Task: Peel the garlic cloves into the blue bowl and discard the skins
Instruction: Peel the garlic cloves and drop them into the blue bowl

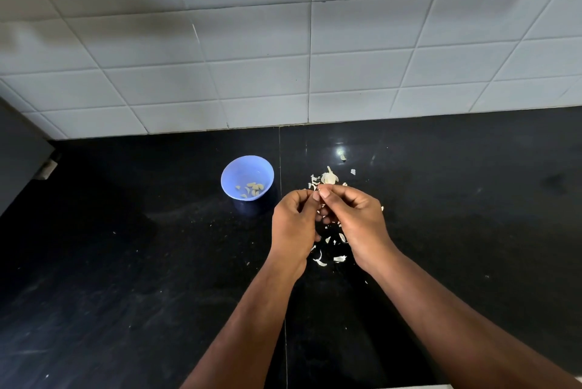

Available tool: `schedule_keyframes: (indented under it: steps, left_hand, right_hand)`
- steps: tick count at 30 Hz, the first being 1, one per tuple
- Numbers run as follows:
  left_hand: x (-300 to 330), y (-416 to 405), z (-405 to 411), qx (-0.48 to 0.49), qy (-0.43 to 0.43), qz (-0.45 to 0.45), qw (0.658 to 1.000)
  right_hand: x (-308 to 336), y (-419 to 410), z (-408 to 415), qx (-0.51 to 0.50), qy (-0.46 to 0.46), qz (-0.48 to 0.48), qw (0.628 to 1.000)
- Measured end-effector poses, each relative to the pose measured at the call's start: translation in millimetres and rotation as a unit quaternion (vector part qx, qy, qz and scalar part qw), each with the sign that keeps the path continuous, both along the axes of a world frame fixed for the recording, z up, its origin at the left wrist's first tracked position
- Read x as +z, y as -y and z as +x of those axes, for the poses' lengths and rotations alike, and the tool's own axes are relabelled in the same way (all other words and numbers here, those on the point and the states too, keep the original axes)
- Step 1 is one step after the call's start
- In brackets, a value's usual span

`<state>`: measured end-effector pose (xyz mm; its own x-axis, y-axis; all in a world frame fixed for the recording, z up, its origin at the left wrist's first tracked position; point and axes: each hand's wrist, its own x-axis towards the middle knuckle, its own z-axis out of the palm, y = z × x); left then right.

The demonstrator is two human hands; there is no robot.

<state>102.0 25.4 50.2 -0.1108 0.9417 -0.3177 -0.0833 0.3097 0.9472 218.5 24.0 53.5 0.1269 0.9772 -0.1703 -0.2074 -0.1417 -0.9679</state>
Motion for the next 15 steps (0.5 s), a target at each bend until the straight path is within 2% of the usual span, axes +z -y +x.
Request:
schedule_keyframes:
  steps: [4,11,15]
  left_hand:
    - [-3,2,7,0.012,-0.001,0.008,1.000]
    - [-6,5,13,0.044,-0.020,0.030,0.998]
    - [-7,8,12,0.033,-0.007,0.025,0.999]
  right_hand:
    - [-5,-1,-1,-0.014,0.009,-0.011,1.000]
    - [-4,0,-12,-0.046,-0.079,-0.068,0.993]
    - [-5,0,-10,-0.034,-0.052,-0.071,0.996]
